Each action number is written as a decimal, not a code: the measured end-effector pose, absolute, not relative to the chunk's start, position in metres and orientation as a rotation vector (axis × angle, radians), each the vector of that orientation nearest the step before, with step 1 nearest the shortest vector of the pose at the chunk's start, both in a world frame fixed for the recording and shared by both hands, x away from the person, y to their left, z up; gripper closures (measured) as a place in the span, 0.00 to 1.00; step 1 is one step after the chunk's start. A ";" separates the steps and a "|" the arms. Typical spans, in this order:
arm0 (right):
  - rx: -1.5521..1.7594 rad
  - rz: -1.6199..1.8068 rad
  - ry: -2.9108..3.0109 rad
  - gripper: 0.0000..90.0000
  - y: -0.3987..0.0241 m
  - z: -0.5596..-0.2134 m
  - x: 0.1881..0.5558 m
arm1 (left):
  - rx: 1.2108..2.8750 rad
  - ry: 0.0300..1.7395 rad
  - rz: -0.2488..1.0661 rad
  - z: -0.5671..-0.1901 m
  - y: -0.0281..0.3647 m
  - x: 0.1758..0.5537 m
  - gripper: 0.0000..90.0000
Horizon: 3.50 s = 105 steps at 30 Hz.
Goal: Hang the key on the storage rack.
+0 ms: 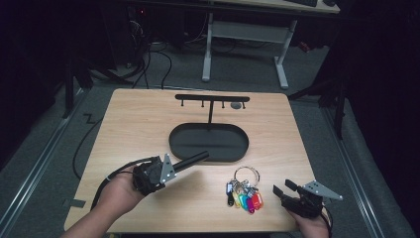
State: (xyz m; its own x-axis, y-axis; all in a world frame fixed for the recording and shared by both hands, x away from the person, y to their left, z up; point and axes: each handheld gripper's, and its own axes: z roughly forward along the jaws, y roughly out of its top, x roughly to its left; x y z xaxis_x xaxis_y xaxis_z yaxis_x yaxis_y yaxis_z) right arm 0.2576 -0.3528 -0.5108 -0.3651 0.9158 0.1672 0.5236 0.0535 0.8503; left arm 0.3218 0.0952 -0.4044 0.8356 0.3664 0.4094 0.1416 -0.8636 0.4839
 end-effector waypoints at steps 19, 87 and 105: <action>1.442 1.259 1.910 0.44 -0.355 -0.510 0.257 | 2.575 0.086 0.929 -0.397 0.051 0.356 0.82; 1.453 1.277 1.900 0.44 -0.360 -0.511 0.255 | 2.747 -0.015 0.989 -0.487 -0.011 0.465 0.74; 1.456 1.268 1.914 0.44 -0.357 -0.512 0.256 | 2.637 0.199 0.853 -0.463 0.012 0.432 0.64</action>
State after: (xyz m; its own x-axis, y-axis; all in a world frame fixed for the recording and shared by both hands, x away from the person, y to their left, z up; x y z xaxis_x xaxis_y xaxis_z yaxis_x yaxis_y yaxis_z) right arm 0.2558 -0.3570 -0.5116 -0.3635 0.9123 0.1884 0.5293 0.0358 0.8477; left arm 0.4316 0.0117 -0.4626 0.8078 0.2403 0.5383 0.0223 -0.9249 0.3795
